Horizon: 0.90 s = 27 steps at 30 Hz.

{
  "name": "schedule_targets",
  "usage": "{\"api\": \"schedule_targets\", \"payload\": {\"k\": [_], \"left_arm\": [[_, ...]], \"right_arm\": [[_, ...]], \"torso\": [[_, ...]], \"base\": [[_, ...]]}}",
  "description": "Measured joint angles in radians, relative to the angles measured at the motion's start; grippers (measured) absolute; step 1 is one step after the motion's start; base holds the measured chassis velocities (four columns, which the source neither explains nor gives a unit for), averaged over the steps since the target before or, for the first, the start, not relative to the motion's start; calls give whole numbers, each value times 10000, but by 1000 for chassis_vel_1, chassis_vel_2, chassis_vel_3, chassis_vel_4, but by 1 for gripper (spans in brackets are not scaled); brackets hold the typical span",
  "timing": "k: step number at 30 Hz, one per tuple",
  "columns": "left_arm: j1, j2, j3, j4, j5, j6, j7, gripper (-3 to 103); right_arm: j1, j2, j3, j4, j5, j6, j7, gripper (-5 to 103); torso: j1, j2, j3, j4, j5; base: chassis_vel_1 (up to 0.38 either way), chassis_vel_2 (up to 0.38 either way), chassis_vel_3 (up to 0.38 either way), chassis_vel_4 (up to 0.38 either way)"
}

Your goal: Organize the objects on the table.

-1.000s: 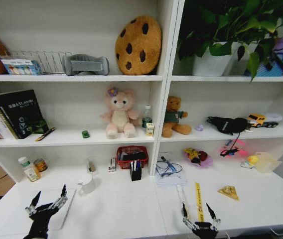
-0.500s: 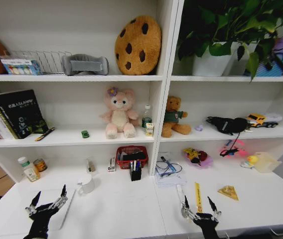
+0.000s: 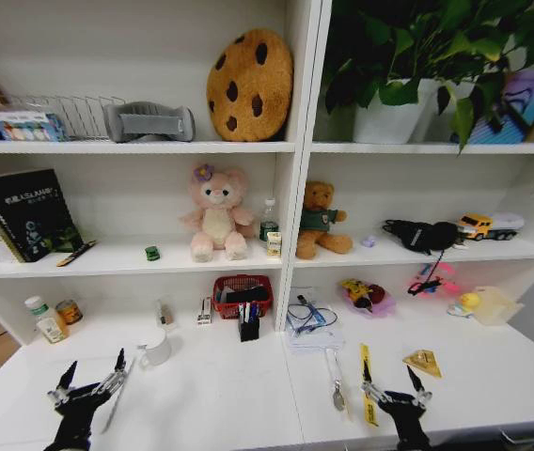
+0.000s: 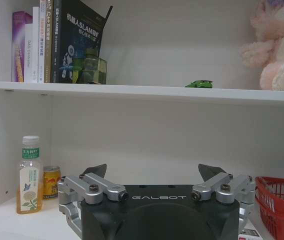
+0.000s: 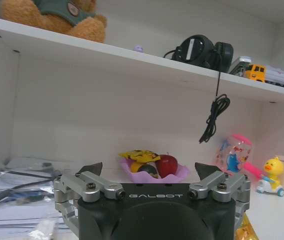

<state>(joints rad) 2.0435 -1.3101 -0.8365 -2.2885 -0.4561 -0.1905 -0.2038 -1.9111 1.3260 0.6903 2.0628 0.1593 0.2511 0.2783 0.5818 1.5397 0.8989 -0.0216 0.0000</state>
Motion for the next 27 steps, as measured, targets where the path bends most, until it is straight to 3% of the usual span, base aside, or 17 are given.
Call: {"api": "schedule_targets", "payload": {"k": [14, 27], "left_arm": [[0, 0, 0, 0, 0, 0, 0, 100], [0, 0, 0, 0, 0, 0, 0, 100]], "right_arm": [[1439, -420, 780, -1953, 1248, -330, -77, 100], [2407, -700, 724, -2925, 1617, -645, -129, 100]], "torso": [[2, 0, -1, 0, 1], [1, 1, -1, 0, 1]], "base": [[-13, -16, 11, 13], [-45, -40, 39, 49]]}}
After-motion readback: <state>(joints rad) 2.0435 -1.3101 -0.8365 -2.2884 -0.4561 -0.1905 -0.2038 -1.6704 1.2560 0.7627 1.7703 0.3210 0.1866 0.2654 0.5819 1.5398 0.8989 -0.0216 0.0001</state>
